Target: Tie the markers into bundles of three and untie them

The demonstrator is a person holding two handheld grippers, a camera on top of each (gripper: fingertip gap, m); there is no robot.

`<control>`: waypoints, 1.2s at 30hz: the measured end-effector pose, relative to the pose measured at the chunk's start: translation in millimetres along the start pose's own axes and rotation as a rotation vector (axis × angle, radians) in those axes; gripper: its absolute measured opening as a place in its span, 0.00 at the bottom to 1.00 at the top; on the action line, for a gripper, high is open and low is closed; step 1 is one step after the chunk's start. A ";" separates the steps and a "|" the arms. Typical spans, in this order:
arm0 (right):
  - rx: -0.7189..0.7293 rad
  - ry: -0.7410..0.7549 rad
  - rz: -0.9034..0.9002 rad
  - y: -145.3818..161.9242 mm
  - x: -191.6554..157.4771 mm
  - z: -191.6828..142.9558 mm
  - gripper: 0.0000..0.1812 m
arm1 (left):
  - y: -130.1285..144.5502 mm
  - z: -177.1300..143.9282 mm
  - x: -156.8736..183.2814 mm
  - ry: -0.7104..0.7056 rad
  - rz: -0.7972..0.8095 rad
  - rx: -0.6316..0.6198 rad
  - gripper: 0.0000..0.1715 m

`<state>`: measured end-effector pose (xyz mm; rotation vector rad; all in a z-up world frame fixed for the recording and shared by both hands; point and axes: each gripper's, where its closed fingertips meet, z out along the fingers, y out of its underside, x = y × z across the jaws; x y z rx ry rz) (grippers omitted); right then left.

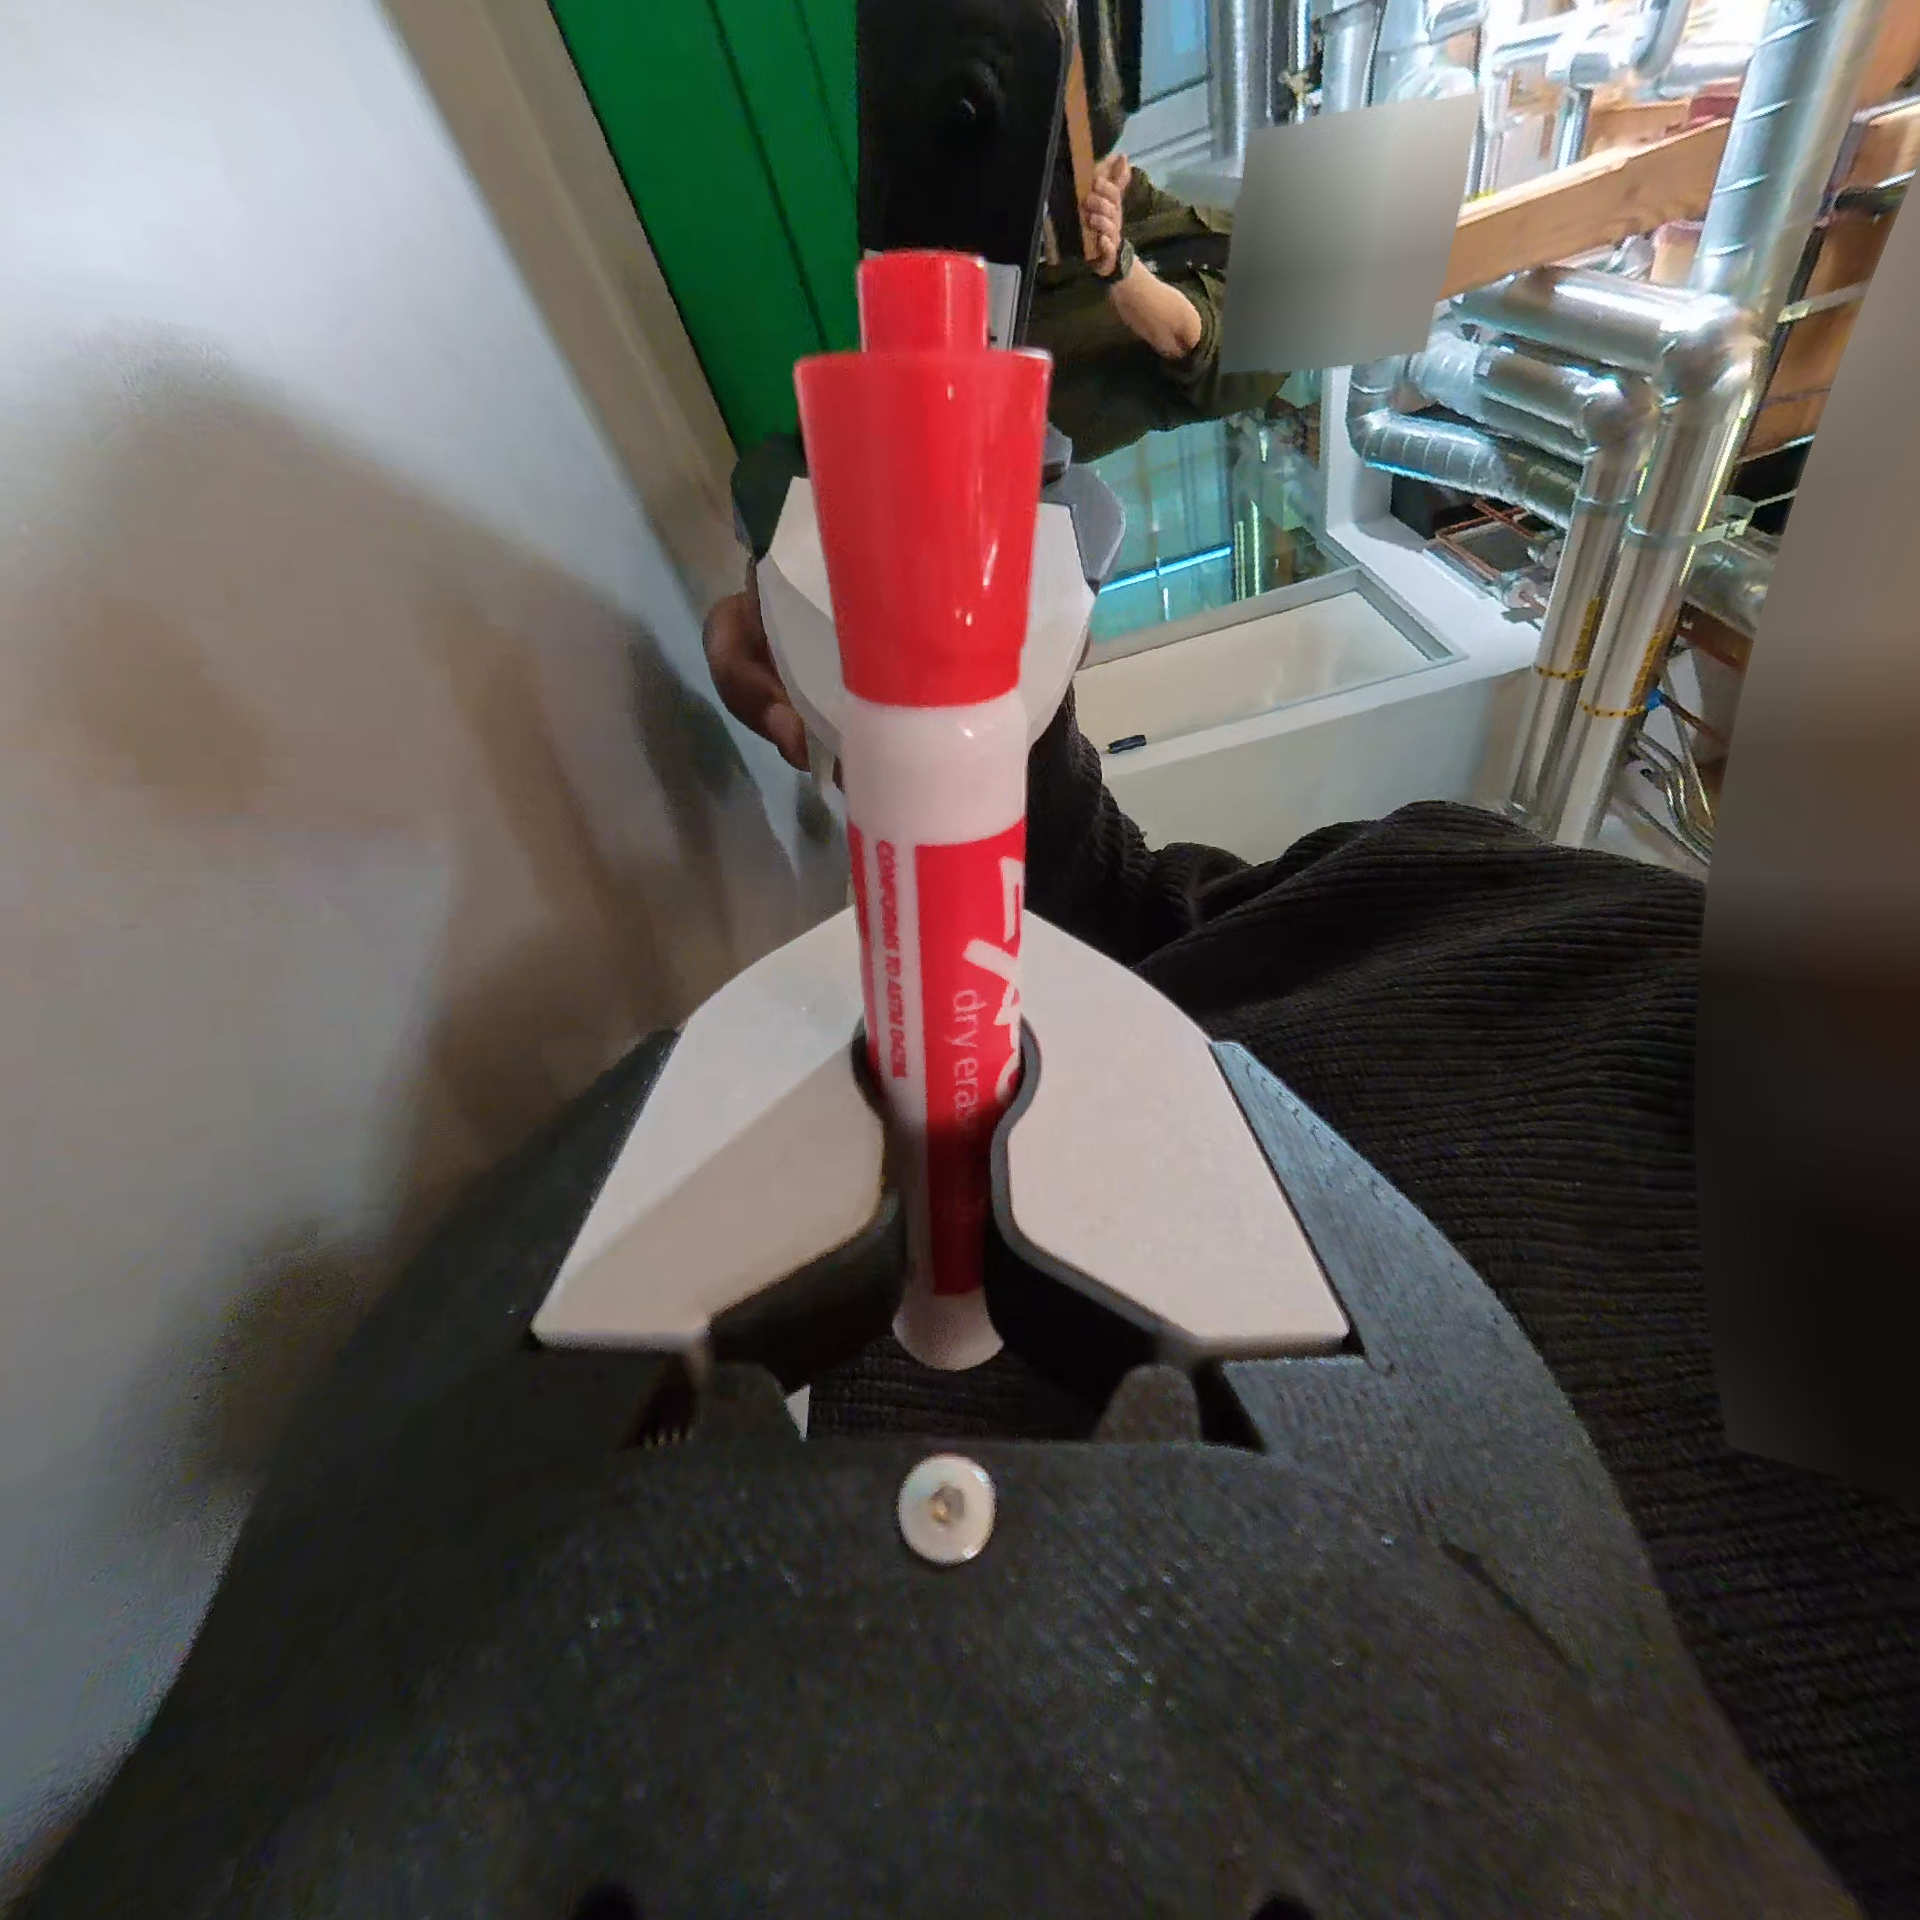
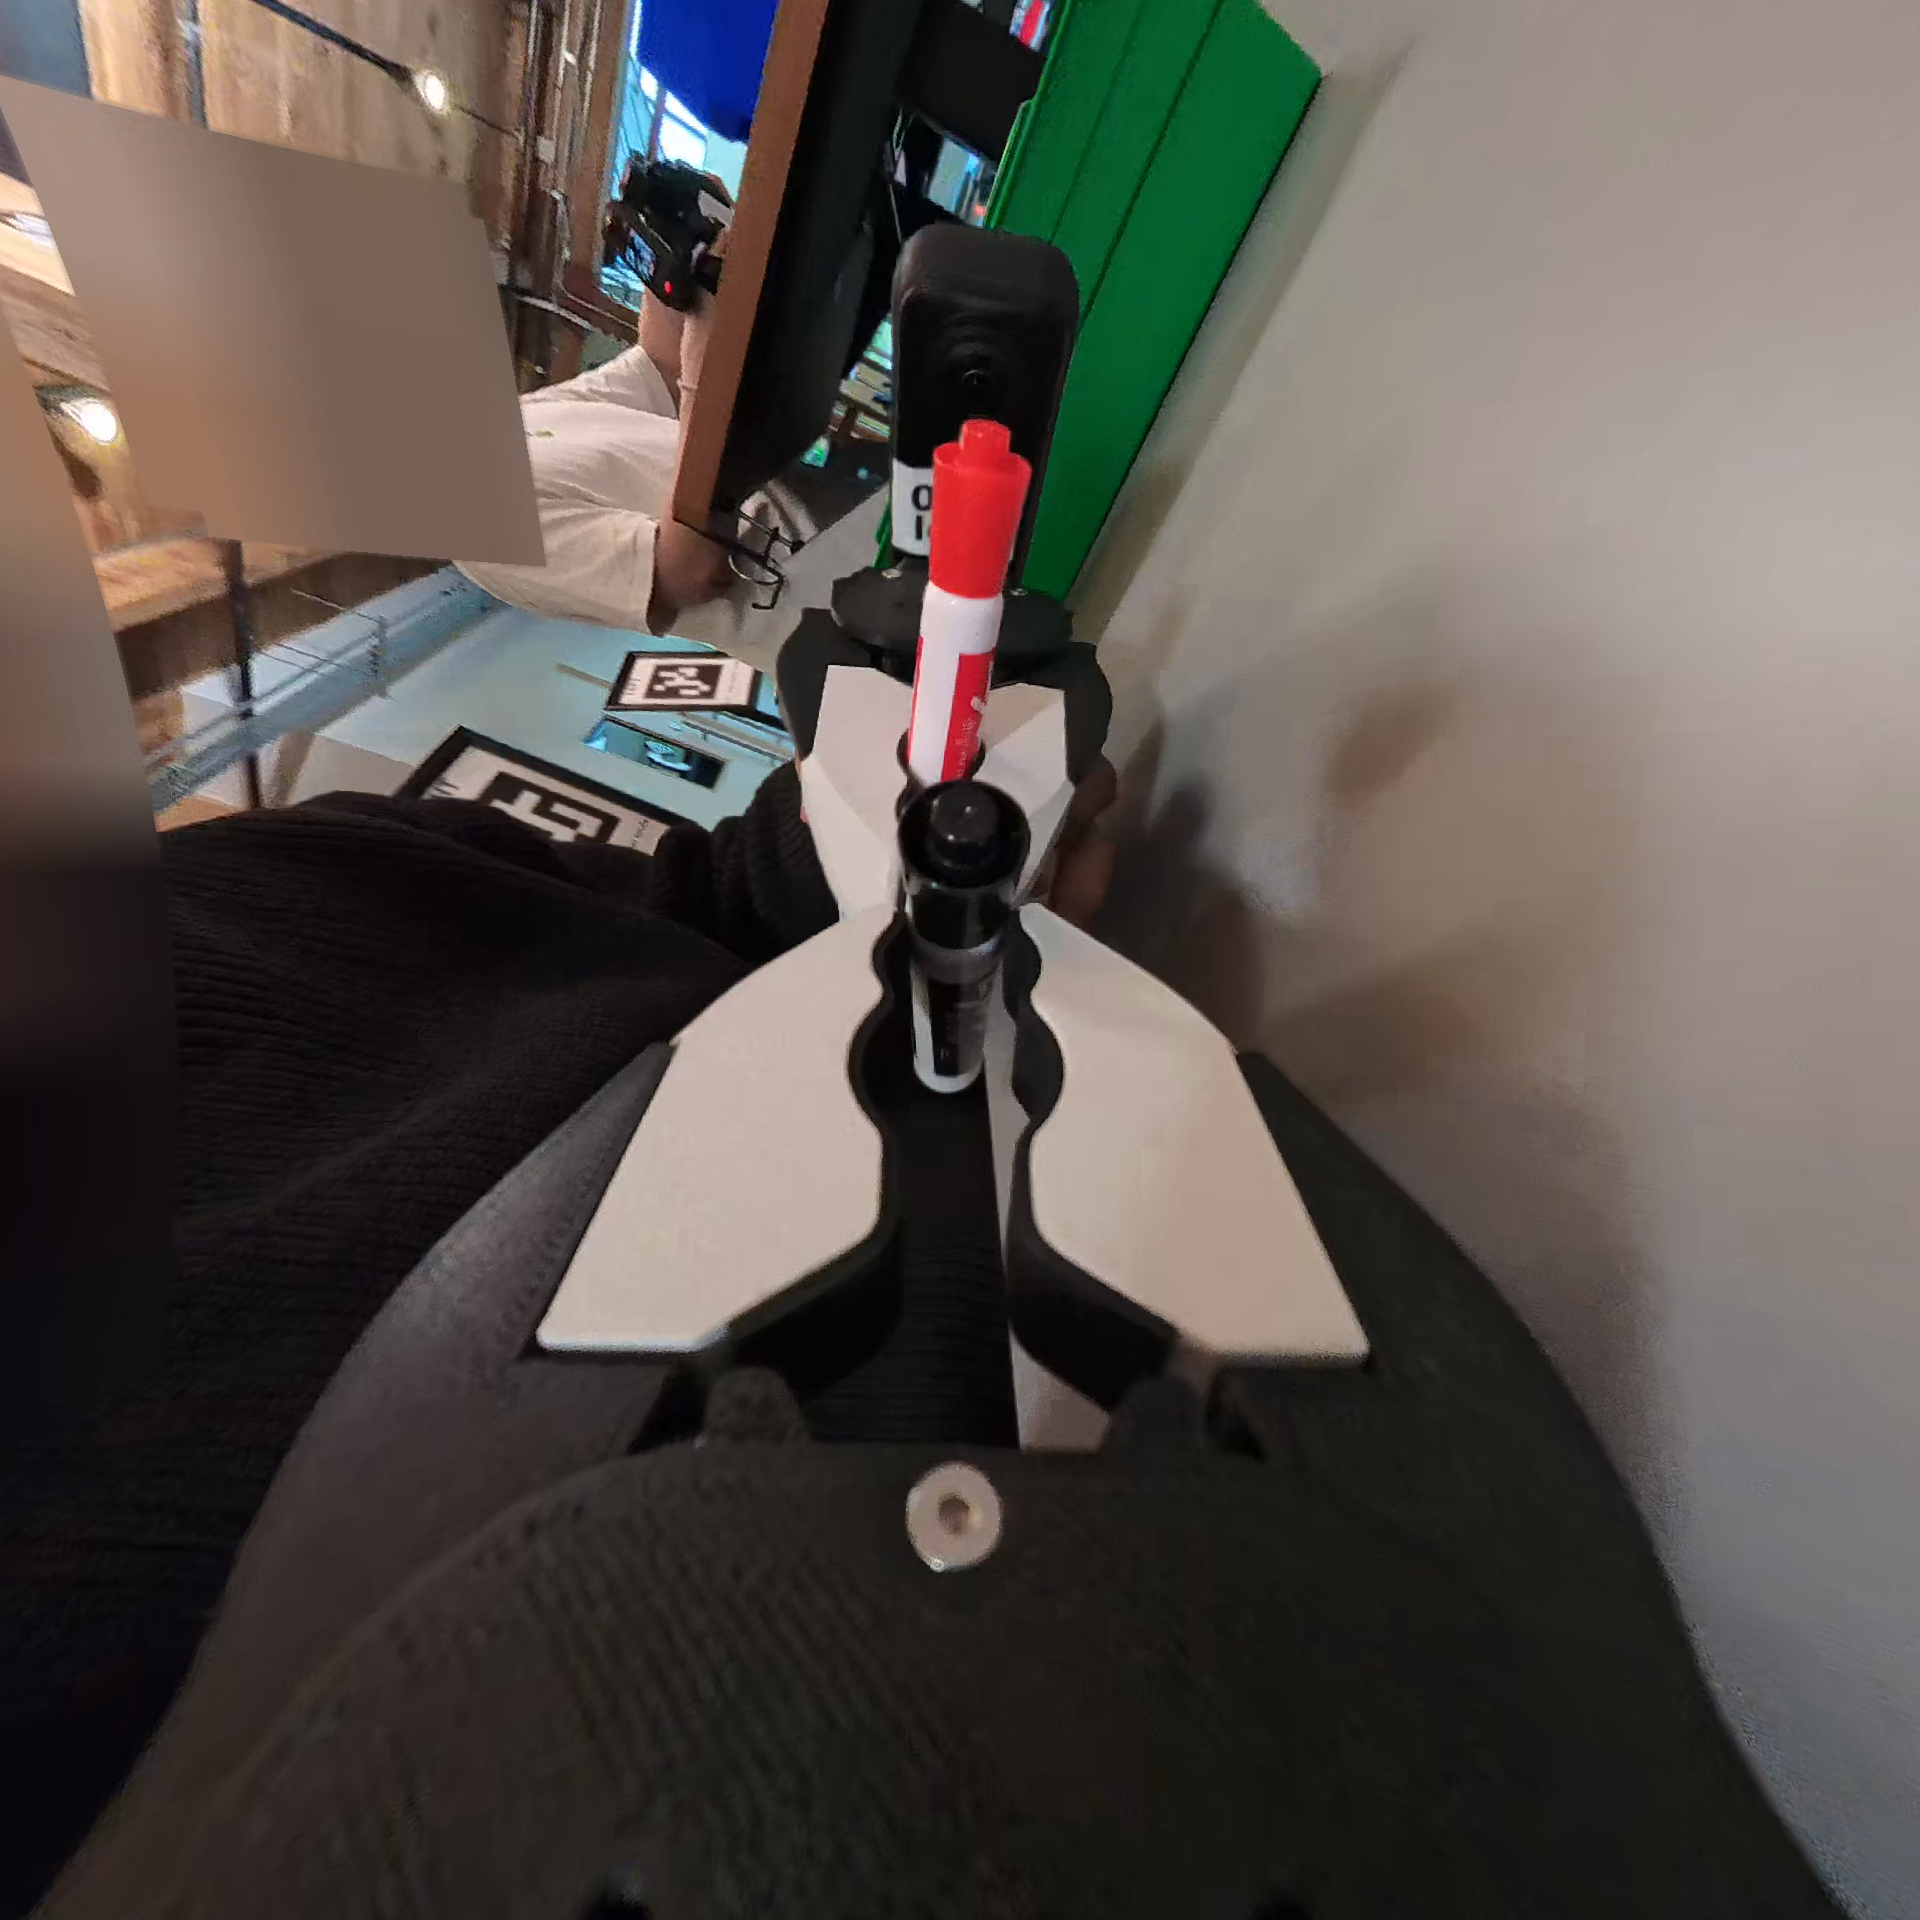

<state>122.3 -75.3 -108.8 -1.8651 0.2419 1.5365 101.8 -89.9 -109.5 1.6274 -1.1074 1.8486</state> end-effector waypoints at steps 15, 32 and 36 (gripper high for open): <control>-0.028 -0.041 0.030 0.9 -1.4 -0.1 0.10 | 5.1 1.5 -5.0 -0.018 -0.022 -0.005 0.07; -0.055 -0.060 0.023 -1.7 -3.9 -0.6 0.10 | 7.1 -3.2 -1.8 -0.026 0.024 0.013 0.07; -0.059 -0.068 0.025 -1.1 -5.1 0.1 0.10 | 4.3 -4.6 2.1 -0.025 0.057 0.032 0.06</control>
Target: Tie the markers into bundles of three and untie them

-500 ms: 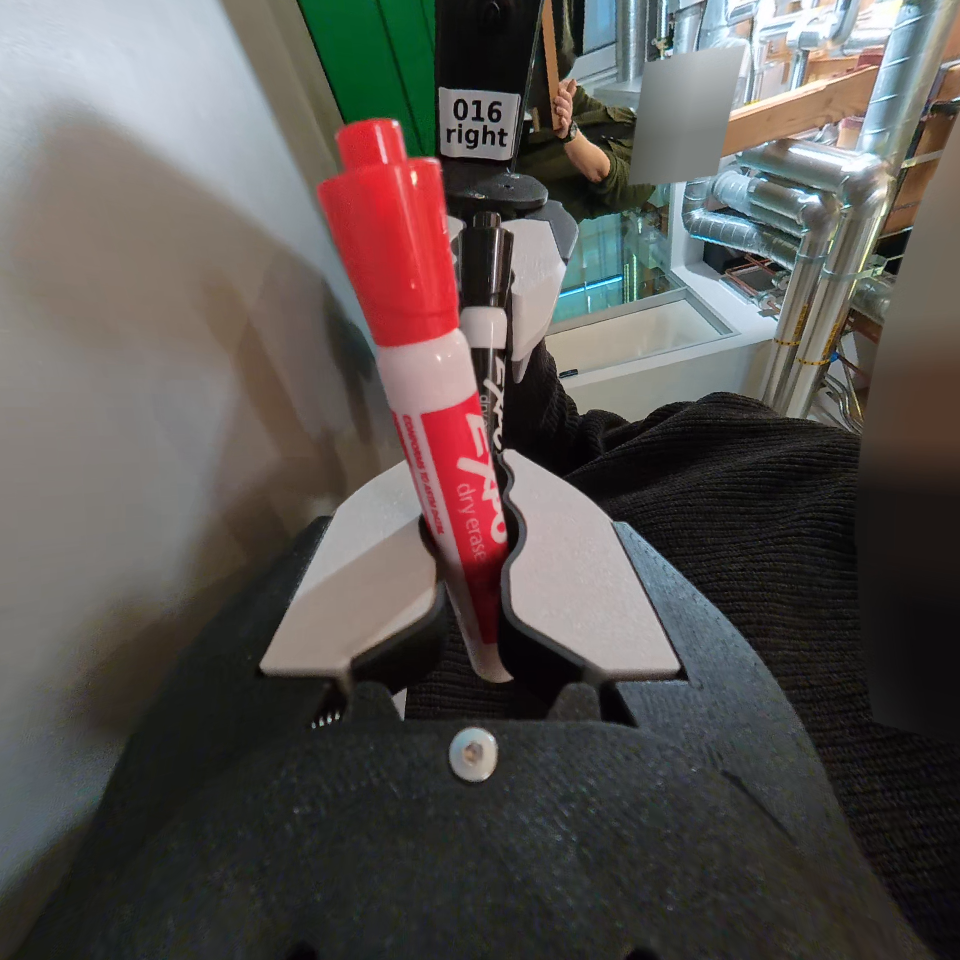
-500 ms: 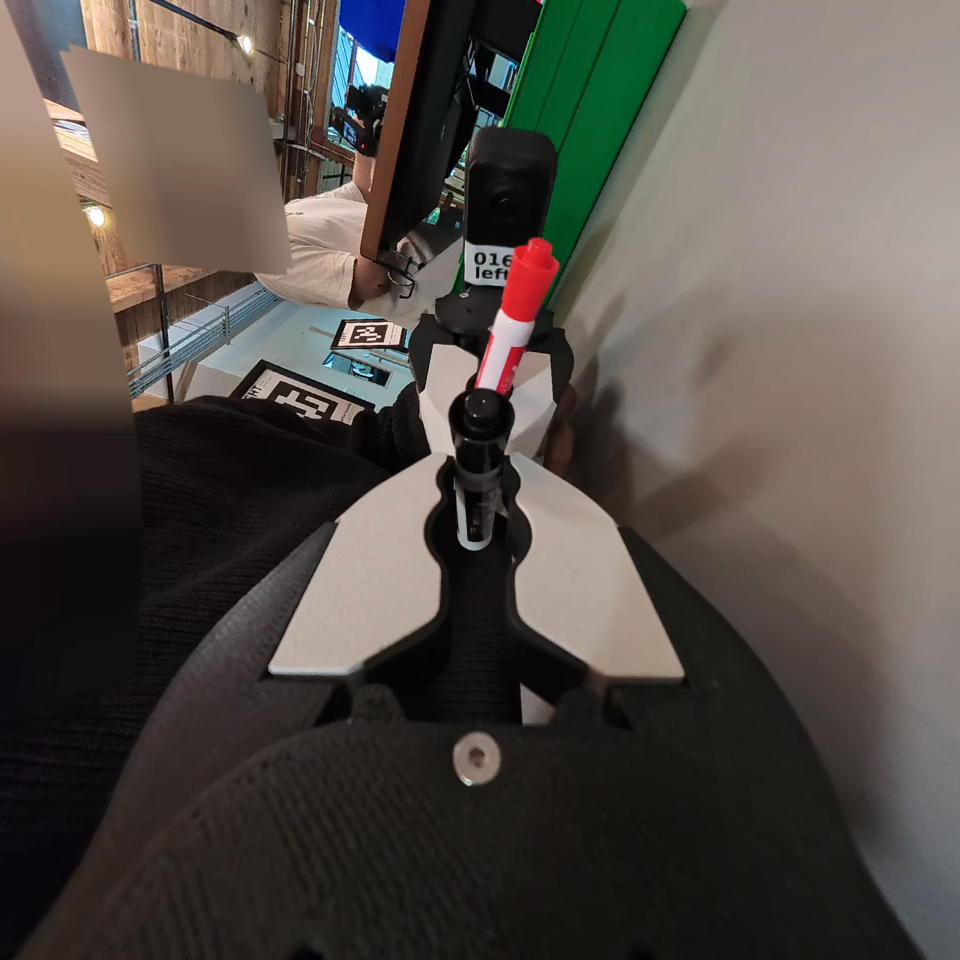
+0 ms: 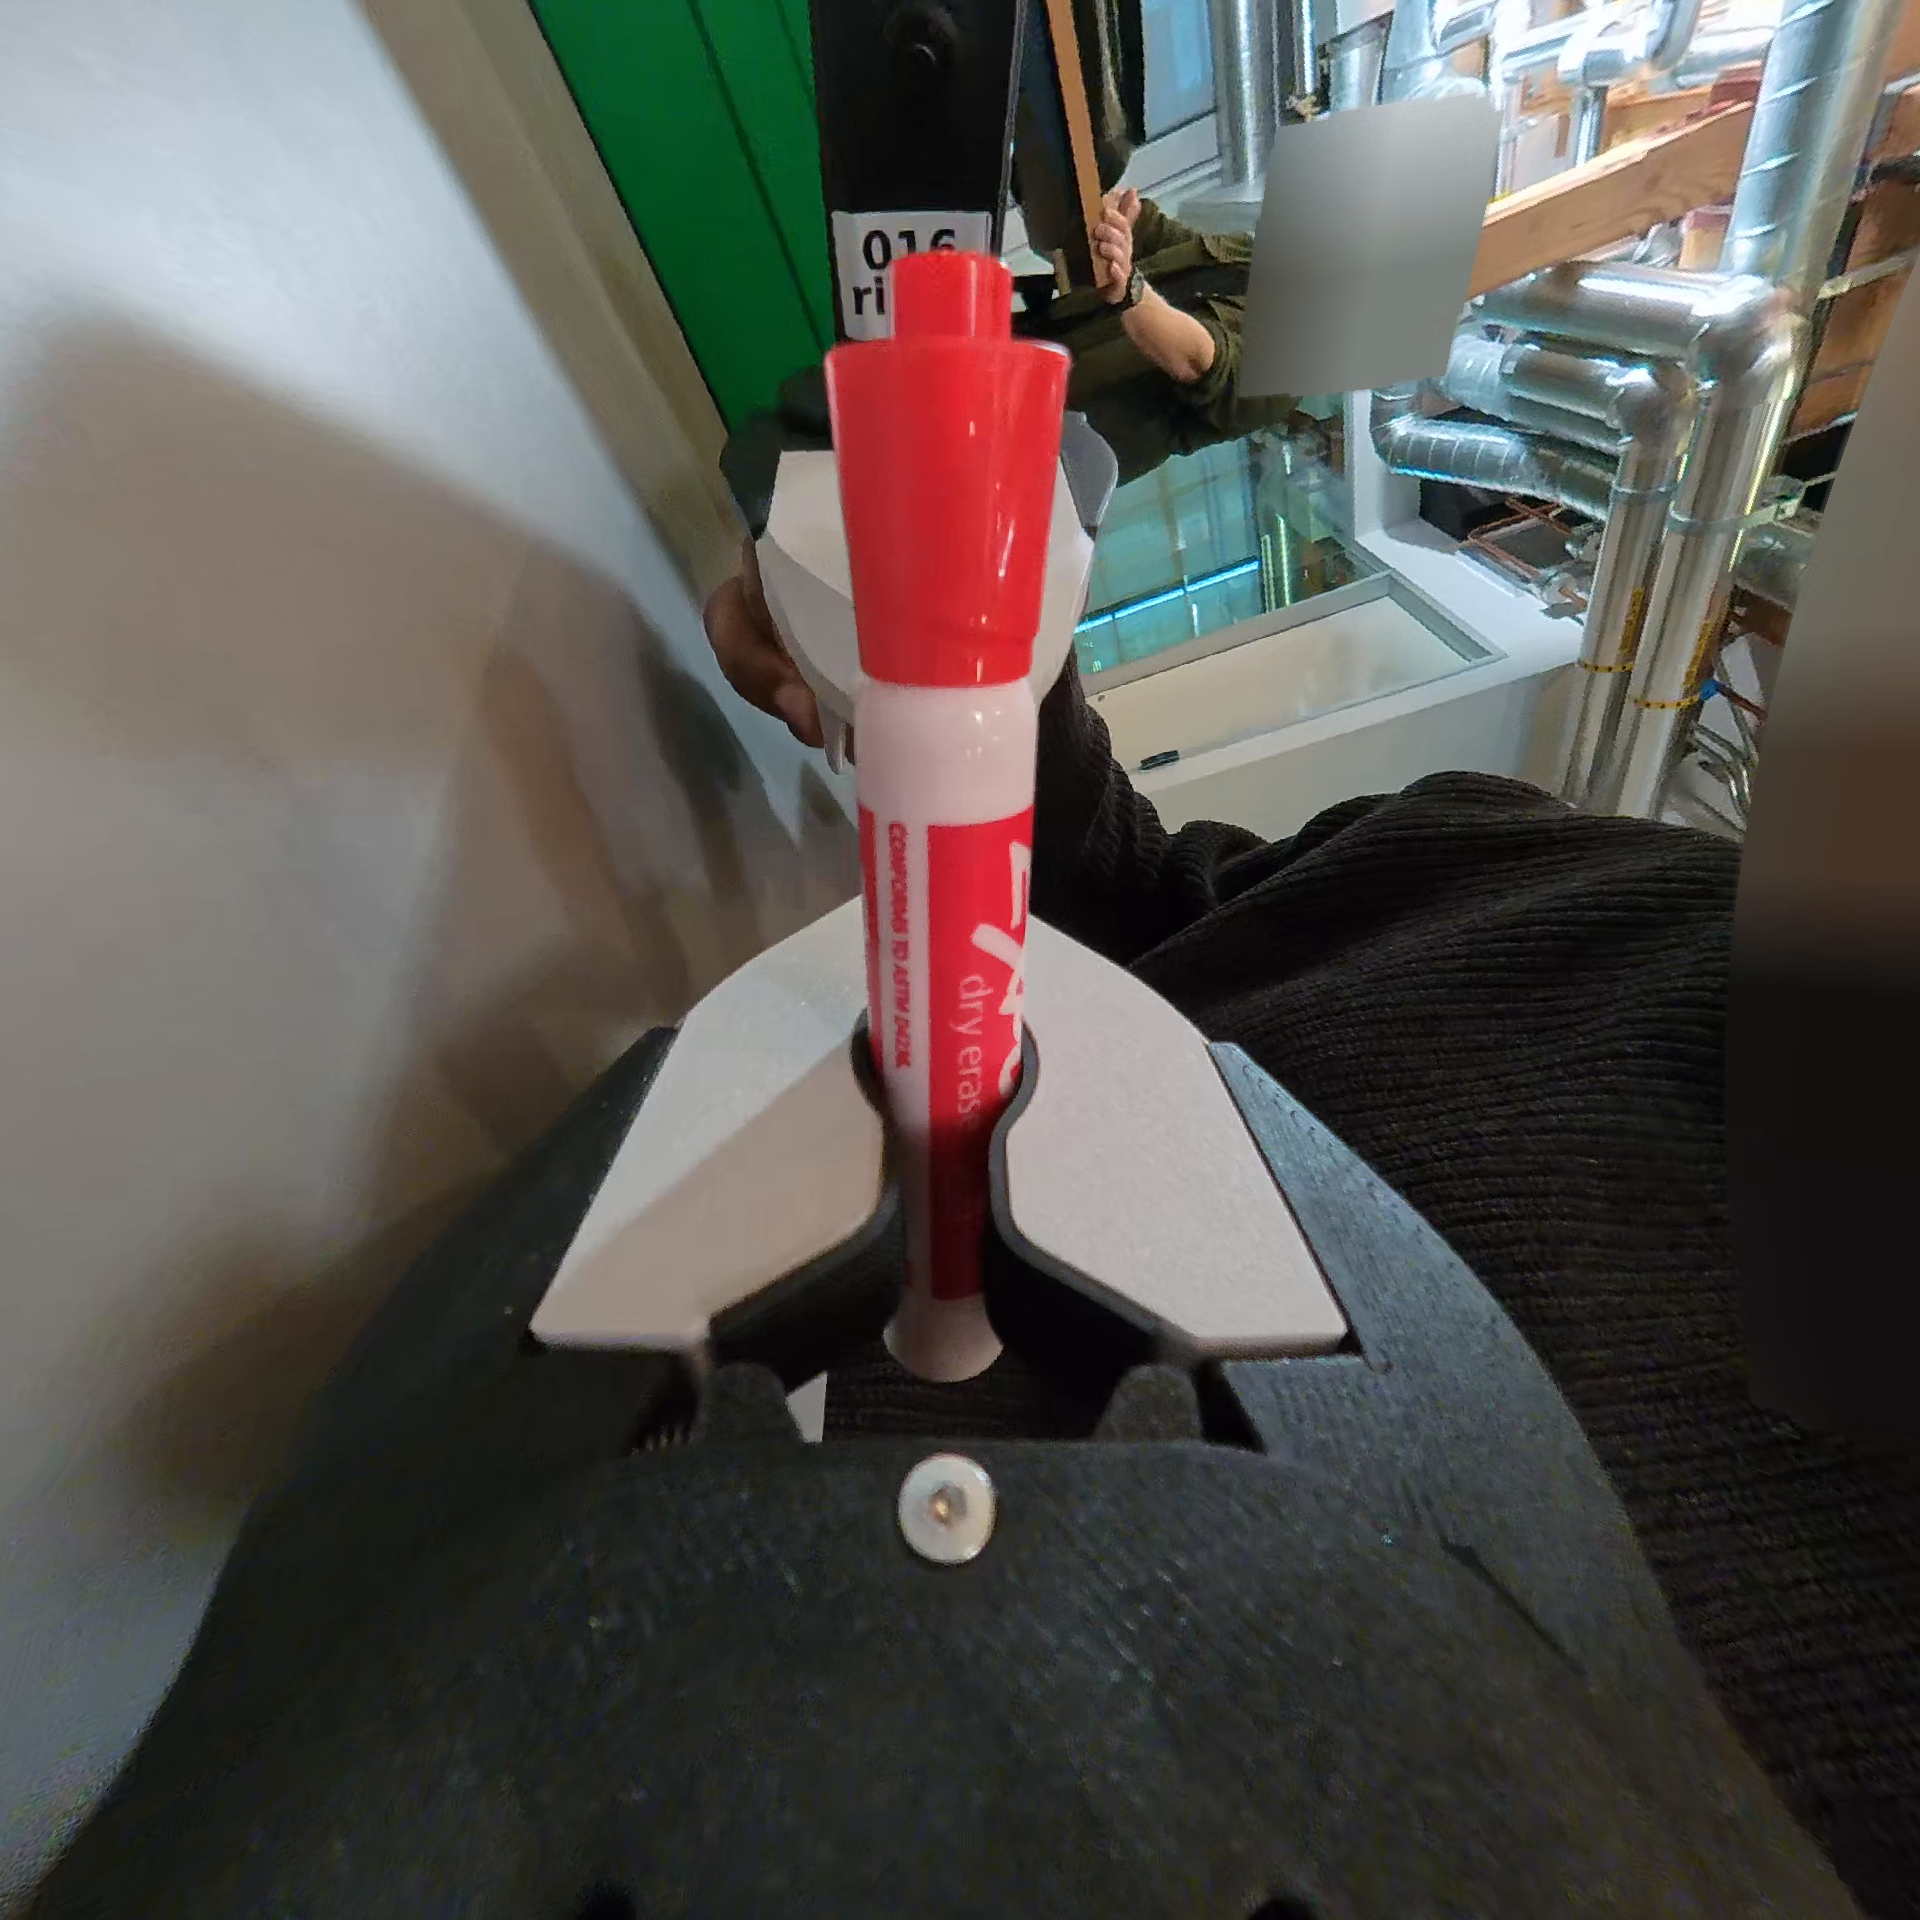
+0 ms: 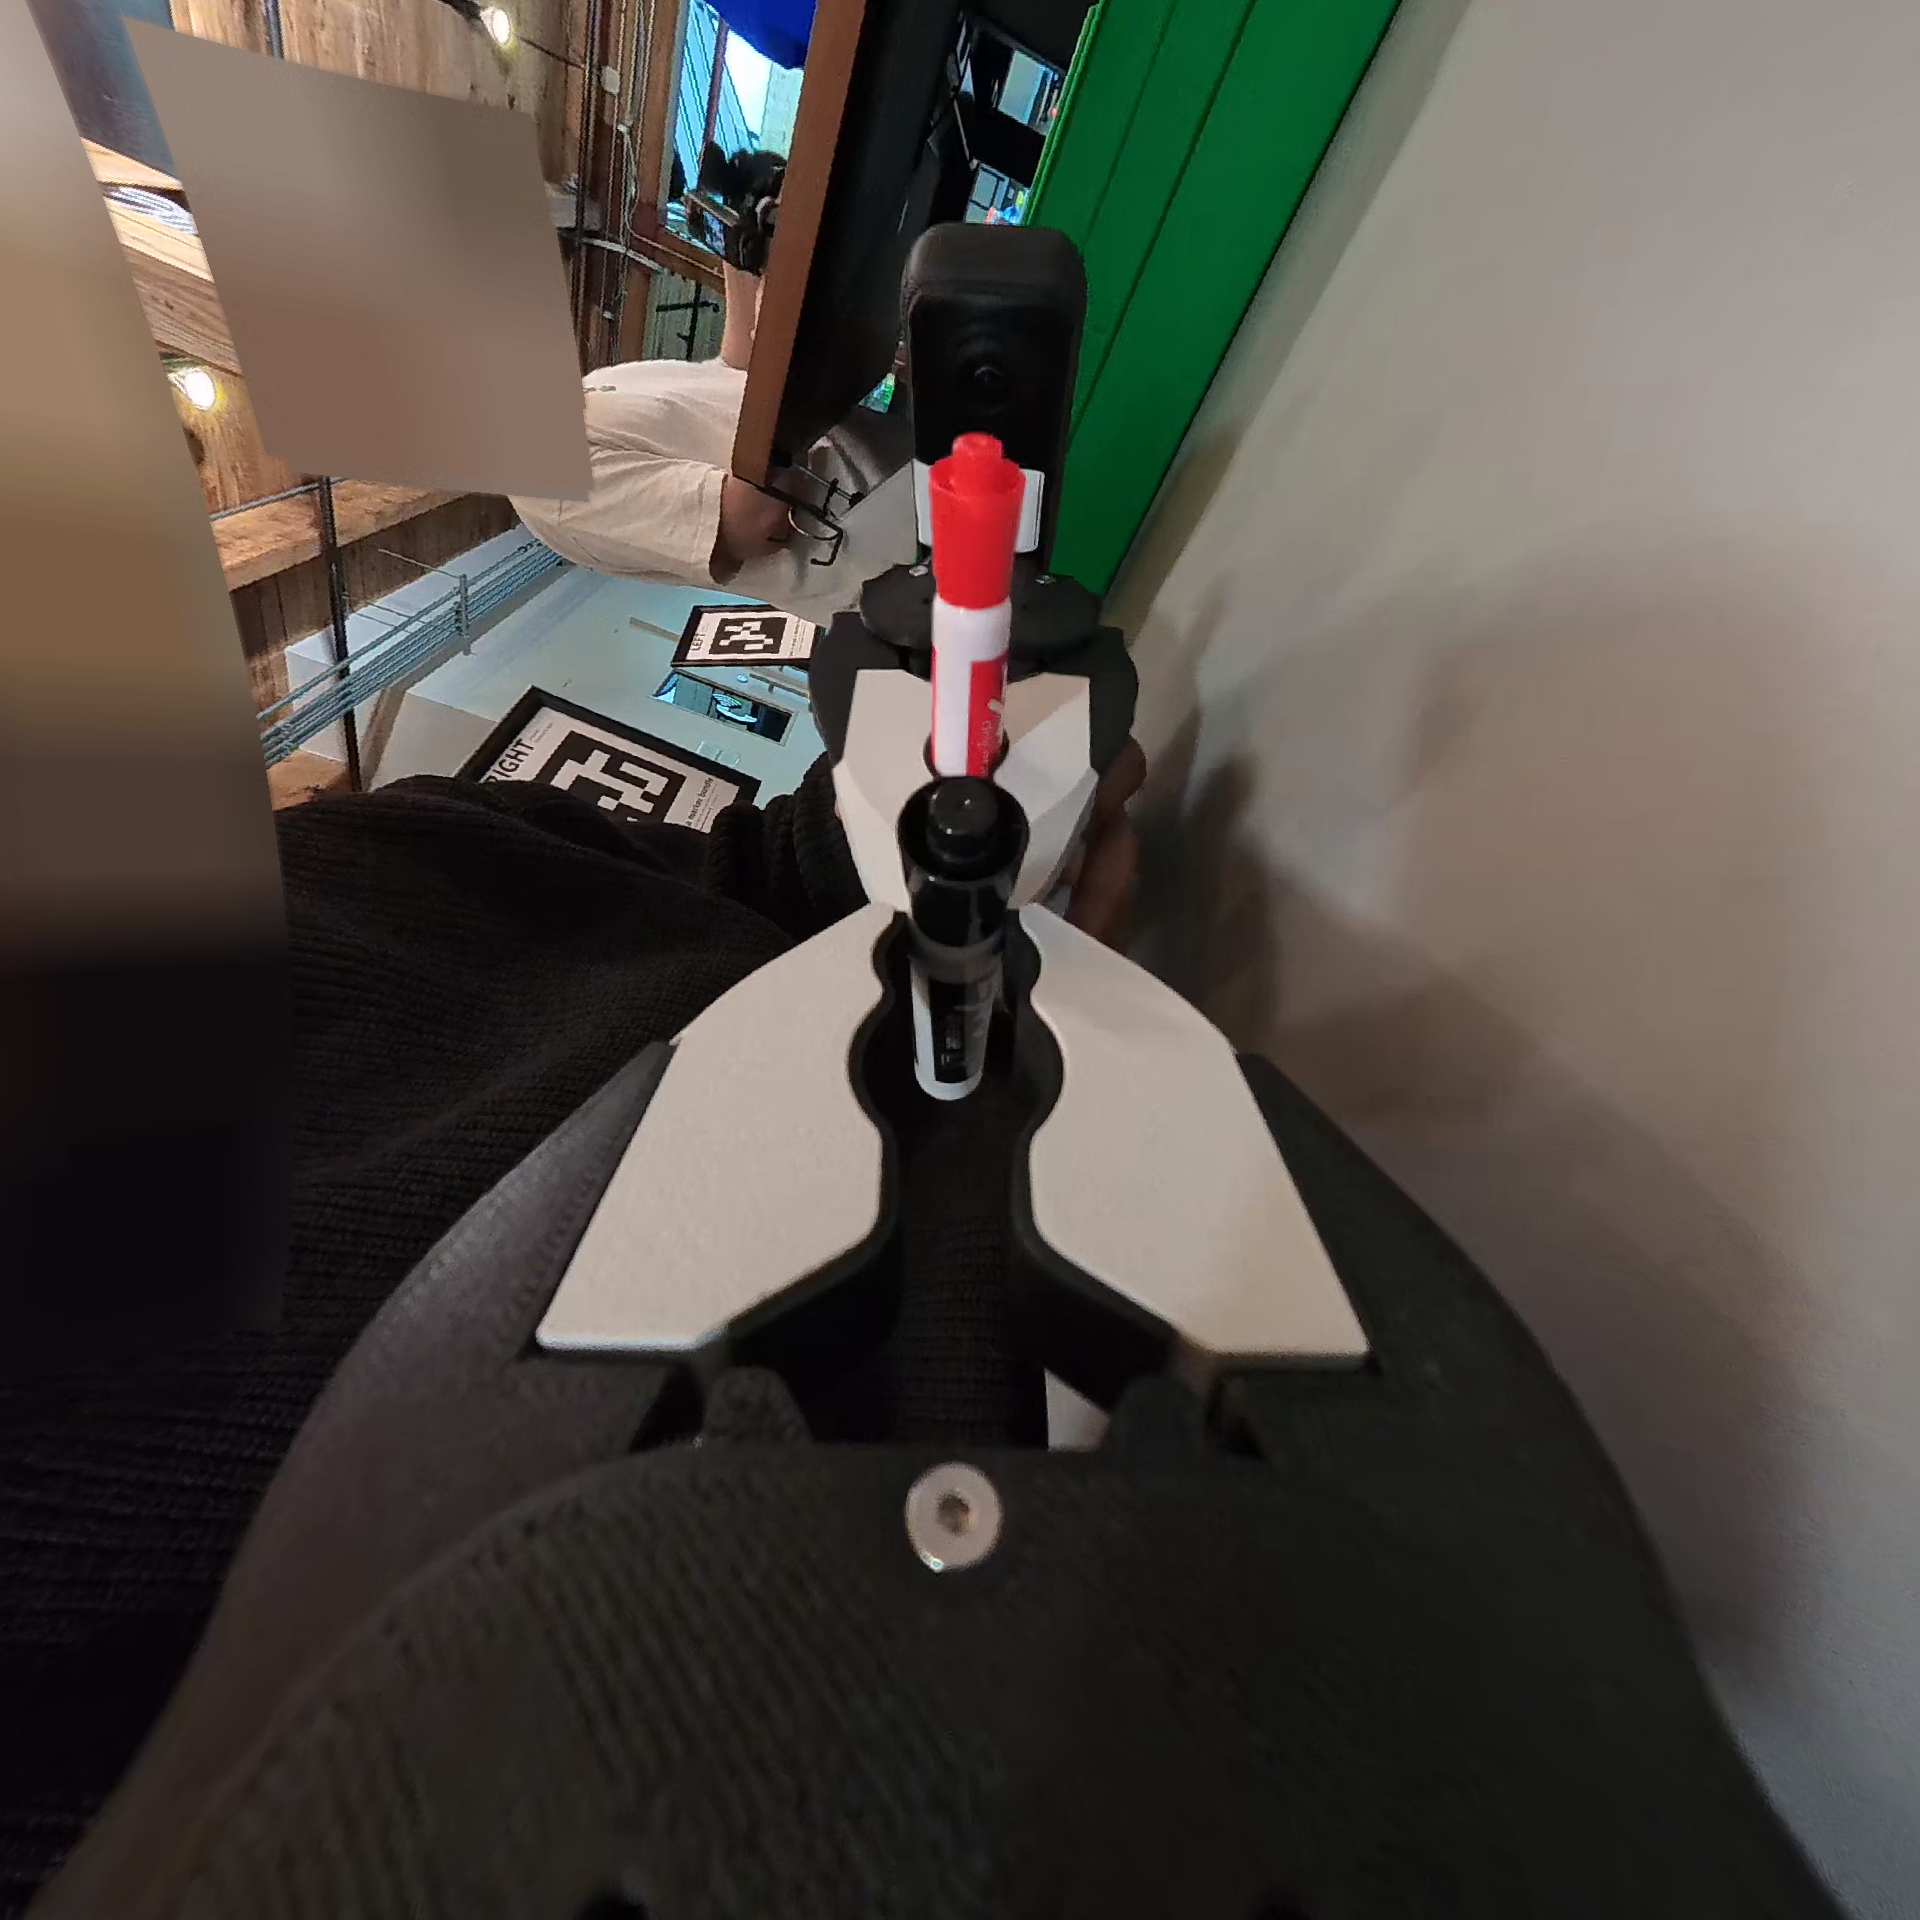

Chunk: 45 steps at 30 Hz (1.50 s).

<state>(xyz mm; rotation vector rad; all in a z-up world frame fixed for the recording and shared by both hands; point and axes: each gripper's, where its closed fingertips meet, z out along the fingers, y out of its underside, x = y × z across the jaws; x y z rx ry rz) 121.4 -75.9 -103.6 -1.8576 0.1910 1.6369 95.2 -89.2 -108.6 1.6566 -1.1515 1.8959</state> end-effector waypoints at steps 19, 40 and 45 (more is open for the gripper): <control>0.198 0.070 -0.085 -37.7 -10.8 -27.3 0.10 | 21.8 12.3 -2.7 -0.025 0.028 -0.112 0.07; 0.236 0.083 -0.069 -37.3 -6.2 -2.7 0.10 | 31.6 18.2 -2.7 -0.014 0.024 -0.156 0.08; 0.210 0.095 -0.080 -34.7 -6.4 -0.9 0.10 | 35.9 19.3 -3.7 -0.022 0.036 -0.180 0.07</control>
